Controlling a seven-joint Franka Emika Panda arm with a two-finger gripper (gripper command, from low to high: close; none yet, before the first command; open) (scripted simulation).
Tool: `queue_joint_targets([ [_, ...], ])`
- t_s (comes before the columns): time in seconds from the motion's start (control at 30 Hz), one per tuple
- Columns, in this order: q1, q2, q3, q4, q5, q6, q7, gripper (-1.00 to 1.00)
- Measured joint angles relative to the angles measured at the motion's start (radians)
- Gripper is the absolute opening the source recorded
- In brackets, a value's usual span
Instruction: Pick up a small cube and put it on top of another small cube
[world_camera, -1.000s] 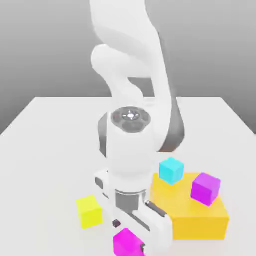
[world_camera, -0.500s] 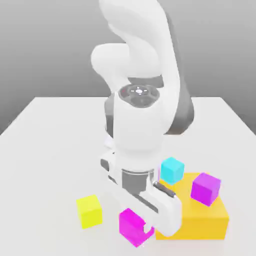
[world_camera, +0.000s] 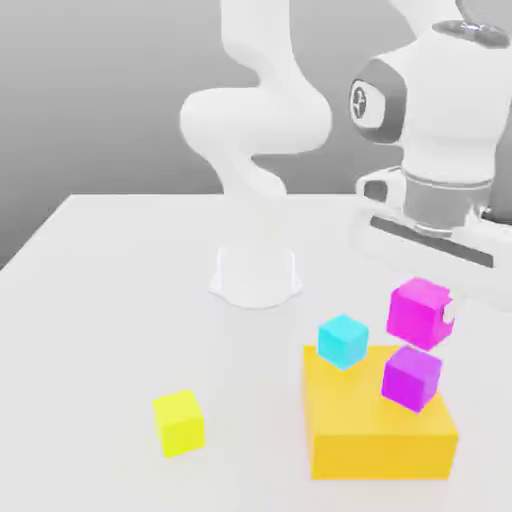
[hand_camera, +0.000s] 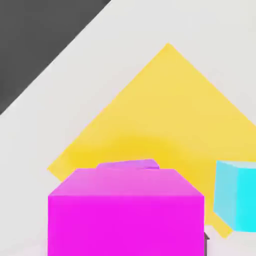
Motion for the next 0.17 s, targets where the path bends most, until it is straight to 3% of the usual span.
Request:
queue_joint_targets([
  [0.07,-0.002,0.055,0.005,-0.016,-0.026,0.068,0.022,-1.00],
  [0.1,-0.002,0.073,0.006,-0.021,-0.033,0.092,0.028,1.00],
  [0.17,-0.002,0.073,0.006,-0.021,-0.033,0.092,0.028,1.00],
])
